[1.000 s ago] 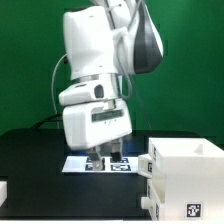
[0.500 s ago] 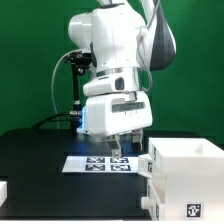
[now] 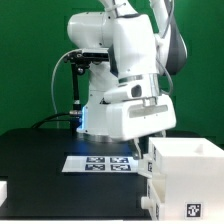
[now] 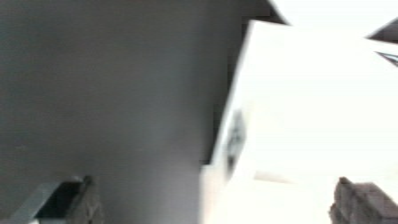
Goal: Assemble drawer
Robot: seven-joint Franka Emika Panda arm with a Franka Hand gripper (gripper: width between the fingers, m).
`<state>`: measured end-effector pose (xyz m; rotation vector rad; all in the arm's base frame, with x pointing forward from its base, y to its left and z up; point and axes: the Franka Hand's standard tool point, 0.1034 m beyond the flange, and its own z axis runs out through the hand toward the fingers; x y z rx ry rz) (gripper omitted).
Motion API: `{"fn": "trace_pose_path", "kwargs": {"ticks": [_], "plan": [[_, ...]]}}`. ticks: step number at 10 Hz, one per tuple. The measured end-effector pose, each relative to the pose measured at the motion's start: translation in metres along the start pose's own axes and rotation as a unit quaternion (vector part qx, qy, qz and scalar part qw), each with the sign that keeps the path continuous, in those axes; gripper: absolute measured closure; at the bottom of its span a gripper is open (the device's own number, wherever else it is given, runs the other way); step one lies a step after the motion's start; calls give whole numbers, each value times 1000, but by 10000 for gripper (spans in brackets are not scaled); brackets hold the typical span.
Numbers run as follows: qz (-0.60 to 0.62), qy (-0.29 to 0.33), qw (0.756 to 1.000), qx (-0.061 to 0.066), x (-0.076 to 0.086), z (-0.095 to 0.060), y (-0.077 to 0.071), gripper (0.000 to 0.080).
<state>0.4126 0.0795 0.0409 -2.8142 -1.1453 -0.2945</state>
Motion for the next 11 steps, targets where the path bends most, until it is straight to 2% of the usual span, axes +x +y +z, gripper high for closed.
{"fn": "trace_pose_path", "kwargs": {"ticks": [3, 4, 5, 6, 8, 9, 10, 11], "plan": [[9, -1, 1000, 16, -1, 21, -7, 151], [9, -1, 1000, 16, -1, 20, -6, 151], [9, -1, 1000, 16, -1, 20, -6, 286], [9, -1, 1000, 16, -1, 20, -6, 286], [9, -1, 1000, 16, -1, 21, -7, 561], [9, -1, 1000, 17, -1, 21, -7, 561], [9, -1, 1000, 17, -1, 21, -7, 731], [9, -1, 1000, 17, -1, 21, -7, 763]]}}
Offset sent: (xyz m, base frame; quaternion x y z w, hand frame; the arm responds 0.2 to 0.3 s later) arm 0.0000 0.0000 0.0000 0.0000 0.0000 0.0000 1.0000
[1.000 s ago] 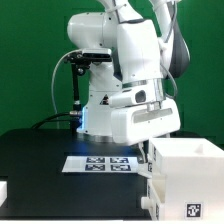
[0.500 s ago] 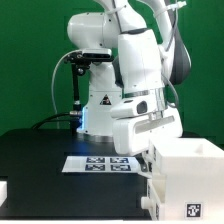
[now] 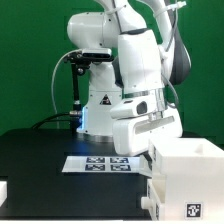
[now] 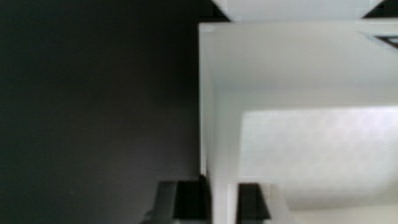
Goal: Assemble drawer
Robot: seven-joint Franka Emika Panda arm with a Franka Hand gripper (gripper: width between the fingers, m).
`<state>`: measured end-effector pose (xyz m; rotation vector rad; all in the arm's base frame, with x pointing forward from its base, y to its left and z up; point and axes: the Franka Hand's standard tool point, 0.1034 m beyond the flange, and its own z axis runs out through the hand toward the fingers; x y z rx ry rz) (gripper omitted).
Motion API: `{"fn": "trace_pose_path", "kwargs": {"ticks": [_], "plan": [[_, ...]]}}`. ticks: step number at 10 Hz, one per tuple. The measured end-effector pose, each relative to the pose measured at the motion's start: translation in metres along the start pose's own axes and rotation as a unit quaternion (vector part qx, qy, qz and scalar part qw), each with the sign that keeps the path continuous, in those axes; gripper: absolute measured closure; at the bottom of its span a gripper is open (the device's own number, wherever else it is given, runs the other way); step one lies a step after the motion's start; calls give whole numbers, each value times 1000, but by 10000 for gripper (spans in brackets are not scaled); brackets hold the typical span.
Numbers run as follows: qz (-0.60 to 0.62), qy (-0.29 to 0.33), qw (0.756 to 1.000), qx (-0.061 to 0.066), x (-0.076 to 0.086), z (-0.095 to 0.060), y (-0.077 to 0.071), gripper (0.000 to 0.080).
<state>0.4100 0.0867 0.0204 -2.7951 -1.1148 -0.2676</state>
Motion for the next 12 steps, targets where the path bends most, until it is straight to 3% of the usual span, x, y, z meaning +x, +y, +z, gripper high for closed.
{"fn": "trace_pose_path", "kwargs": {"ticks": [1, 2, 3, 4, 5, 9, 10, 12], "plan": [[-1, 0, 1000, 0, -1, 0, 2, 763], [-36, -13, 999, 2, -8, -8, 19, 763], [-22, -15, 1000, -12, -18, -24, 49, 763], [0, -14, 1000, -25, -28, -34, 69, 763], [23, -13, 999, -29, -37, -38, 79, 763], [34, -14, 999, -27, -36, -36, 76, 763], [49, -13, 998, -31, -40, -39, 83, 763], [200, -5, 979, -47, -64, -56, 118, 763]]}}
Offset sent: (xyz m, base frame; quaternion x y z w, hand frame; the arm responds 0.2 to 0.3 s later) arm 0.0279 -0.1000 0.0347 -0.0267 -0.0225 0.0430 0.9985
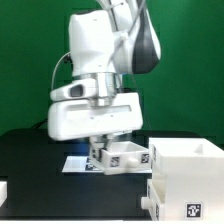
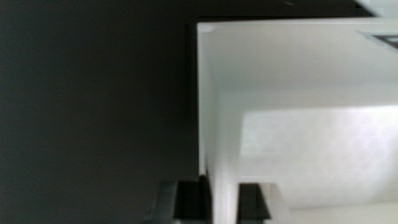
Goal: Assemble drawer
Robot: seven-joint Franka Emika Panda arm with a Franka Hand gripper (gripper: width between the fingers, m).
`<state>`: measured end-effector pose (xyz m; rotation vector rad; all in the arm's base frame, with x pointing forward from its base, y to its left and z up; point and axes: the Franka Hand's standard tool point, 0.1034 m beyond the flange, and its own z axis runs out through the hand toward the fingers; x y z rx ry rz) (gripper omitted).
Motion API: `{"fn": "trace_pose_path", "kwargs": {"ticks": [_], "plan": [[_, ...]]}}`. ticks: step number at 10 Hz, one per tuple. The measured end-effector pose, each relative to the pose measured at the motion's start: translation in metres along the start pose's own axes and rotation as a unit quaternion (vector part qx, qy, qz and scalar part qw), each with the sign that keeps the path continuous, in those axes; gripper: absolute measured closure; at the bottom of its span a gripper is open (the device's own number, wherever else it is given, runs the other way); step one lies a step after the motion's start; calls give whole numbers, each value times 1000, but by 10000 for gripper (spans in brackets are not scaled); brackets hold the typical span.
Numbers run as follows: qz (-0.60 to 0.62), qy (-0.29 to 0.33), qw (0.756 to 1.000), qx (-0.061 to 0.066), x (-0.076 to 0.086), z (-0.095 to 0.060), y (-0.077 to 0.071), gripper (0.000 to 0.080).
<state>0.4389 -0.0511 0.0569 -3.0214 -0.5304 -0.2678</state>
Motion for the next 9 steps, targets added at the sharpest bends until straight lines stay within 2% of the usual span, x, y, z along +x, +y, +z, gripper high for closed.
{"fn": "trace_pose_path", "kwargs": {"ticks": [1, 4, 5, 6, 7, 8, 9], "plan": [[42, -10, 999, 10, 2, 0, 0, 763], [124, -8, 992, 10, 1, 2, -1, 763], [166, -6, 986, 9, 3, 1, 6, 763], [225, 8, 974, 0, 8, -2, 27, 763], [299, 40, 953, -23, 10, -7, 46, 763], [341, 44, 939, -26, 6, -4, 56, 763], [354, 43, 934, -23, 7, -1, 63, 763]]}}
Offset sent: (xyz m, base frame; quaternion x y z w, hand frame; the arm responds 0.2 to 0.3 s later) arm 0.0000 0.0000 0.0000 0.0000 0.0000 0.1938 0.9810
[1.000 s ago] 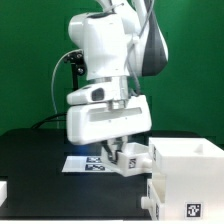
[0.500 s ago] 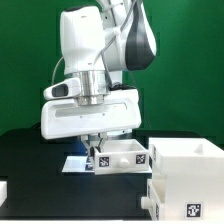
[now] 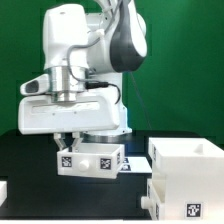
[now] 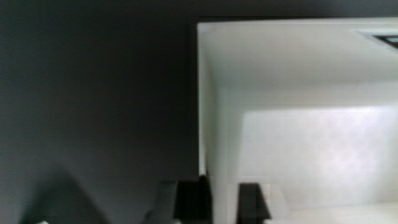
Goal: Assemble drawer
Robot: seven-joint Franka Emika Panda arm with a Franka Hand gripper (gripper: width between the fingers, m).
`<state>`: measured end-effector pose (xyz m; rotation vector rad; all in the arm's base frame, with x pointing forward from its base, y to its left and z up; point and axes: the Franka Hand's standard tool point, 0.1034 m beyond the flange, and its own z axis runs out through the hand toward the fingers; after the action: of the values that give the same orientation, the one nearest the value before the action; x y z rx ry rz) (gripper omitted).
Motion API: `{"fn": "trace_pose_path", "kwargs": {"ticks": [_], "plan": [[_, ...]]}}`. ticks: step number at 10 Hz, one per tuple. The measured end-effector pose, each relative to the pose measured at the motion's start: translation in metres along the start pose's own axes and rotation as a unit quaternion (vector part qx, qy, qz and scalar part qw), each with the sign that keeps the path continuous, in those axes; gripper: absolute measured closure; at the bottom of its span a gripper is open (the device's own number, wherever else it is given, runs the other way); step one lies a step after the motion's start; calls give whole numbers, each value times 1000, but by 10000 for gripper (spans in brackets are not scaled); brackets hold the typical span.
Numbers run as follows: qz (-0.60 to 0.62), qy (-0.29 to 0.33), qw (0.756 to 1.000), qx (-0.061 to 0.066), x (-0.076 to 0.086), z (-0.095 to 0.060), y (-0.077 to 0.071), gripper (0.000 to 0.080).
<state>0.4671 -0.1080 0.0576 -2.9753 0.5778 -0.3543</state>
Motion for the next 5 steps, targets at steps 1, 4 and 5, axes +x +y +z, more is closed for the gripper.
{"fn": "trace_pose_path", "kwargs": {"ticks": [1, 4, 5], "plan": [[30, 0, 1000, 1, -1, 0, -2, 763], [146, -1, 989, 3, 1, 3, -4, 763], [221, 1, 975, 5, 8, 10, -11, 763]]}}
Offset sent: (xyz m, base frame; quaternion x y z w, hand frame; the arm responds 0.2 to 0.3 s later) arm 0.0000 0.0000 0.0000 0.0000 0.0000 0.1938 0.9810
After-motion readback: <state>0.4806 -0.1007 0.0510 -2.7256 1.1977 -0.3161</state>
